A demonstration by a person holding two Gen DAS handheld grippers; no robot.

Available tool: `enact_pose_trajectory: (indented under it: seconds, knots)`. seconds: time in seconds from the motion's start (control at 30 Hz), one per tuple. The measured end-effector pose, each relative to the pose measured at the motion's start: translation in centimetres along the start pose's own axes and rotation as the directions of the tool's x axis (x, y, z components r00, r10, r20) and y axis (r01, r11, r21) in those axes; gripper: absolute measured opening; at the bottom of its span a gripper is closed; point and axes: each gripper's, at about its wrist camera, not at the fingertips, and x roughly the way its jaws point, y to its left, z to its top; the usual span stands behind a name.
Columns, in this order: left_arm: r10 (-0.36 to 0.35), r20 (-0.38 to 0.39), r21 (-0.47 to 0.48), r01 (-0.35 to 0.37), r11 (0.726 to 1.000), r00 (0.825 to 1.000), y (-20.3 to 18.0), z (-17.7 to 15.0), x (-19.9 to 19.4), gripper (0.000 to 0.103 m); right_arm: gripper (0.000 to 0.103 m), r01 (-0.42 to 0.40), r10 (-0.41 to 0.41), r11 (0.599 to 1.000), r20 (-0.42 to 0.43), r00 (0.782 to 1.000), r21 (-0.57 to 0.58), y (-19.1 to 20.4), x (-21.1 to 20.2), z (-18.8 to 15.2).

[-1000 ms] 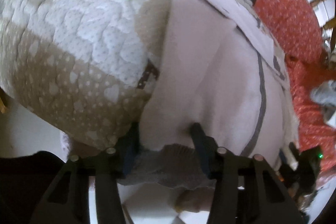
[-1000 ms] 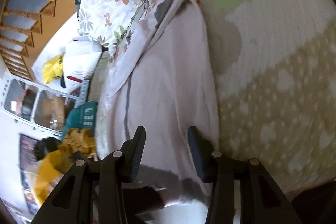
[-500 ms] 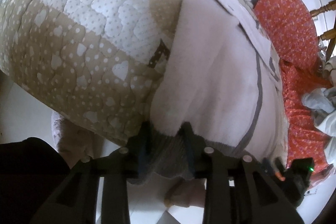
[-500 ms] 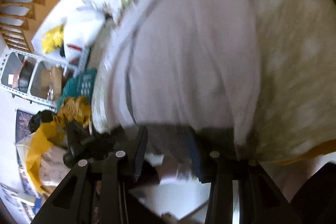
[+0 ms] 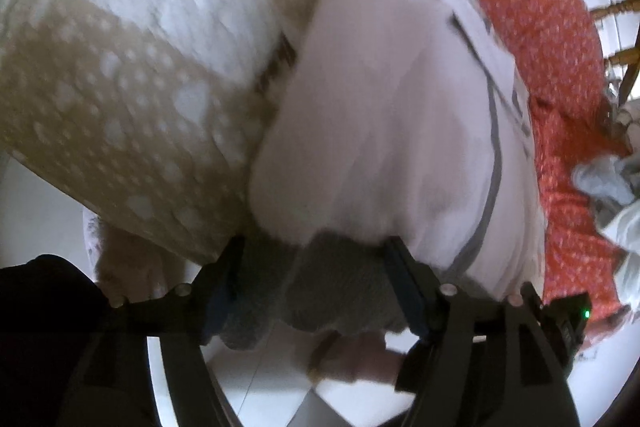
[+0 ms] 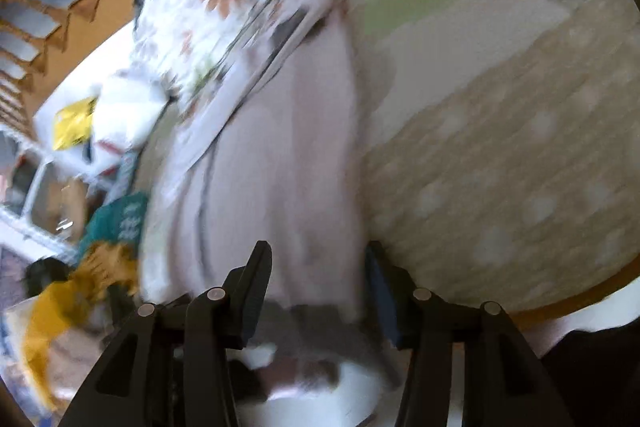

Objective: Fold small clothes

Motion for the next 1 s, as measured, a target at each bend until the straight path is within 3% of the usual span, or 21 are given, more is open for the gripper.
enact_pose_trajectory:
  seconds: [0.07, 0.17, 0.23, 0.3, 0.33, 0.37, 0.43, 0.53, 0.7, 0.8, 1.0]
  knots:
    - [0.007, -0.014, 0.023, -0.007, 1.0, 1.0, -0.4, -0.4, 0.2, 0.065, 0.051, -0.014, 0.013, 1.0, -0.053, 0.999, -0.013, 0.2, 1.2, -0.7]
    - [0.033, -0.032, 0.045, -0.031, 0.999, 0.999, -0.6, -1.2, 0.7, 0.05, 0.048, 0.0, -0.008, 0.998, -0.125, 0.992, -0.061, 0.9, 2.9, -2.0]
    - [0.042, -0.05, 0.04, -0.04, 0.998, 0.998, -0.5, -1.7, 1.0, 0.03, 0.047, 0.019, -0.031, 0.997, -0.156, 0.987, -0.077, 1.0, 3.8, -2.8]
    - [0.034, -0.057, 0.024, -0.032, 0.999, 0.998, -0.4, -2.1, 0.9, 0.012, 0.035, 0.041, -0.056, 0.995, -0.17, 0.984, -0.091, 1.1, 4.6, -3.3]
    - [0.037, -0.045, 0.022, -0.036, 0.999, 0.998, -0.5, -2.3, 0.5, 0.01, 0.017, 0.061, -0.077, 0.993, -0.172, 0.982, -0.099, 1.2, 4.8, -3.3]
    - [0.042, -0.032, 0.021, -0.041, 0.999, 0.999, -0.5, -2.4, 0.2, 0.009, 0.009, 0.07, -0.087, 0.992, -0.169, 0.982, -0.101, 1.2, 4.7, -3.3]
    - [0.053, 0.009, 0.021, -0.053, 0.998, 0.999, -0.7, -2.6, -1.2, 0.008, 0.008, 0.067, -0.081, 0.993, -0.15, 0.985, -0.095, 0.9, 3.8, -3.1]
    - [-0.011, 0.077, -0.004, 0.011, 1.0, 0.997, -0.7, -3.0, -4.6, 0.008, 0.008, 0.005, -0.016, 0.996, -0.113, 0.993, -0.093, 1.7, 1.5, -3.0]
    - [-0.079, 0.171, 0.006, 0.079, 0.997, 0.982, -0.7, -5.0, -9.8, 0.008, 0.007, -0.104, 0.093, 0.991, -0.131, 0.987, -0.086, 2.2, -2.2, -5.1]
    - [-0.078, 0.187, 0.014, 0.077, 0.997, 0.979, -0.5, -5.8, -10.6, 0.007, 0.006, -0.114, 0.103, 0.991, -0.146, 0.984, -0.074, 1.9, -3.1, -6.3]
    - [-0.074, 0.196, 0.026, 0.07, 0.997, 0.978, -0.9, -4.2, -10.4, 0.007, 0.007, -0.1, 0.081, 0.987, -0.154, 0.985, -0.125, 3.4, -3.0, -4.9]
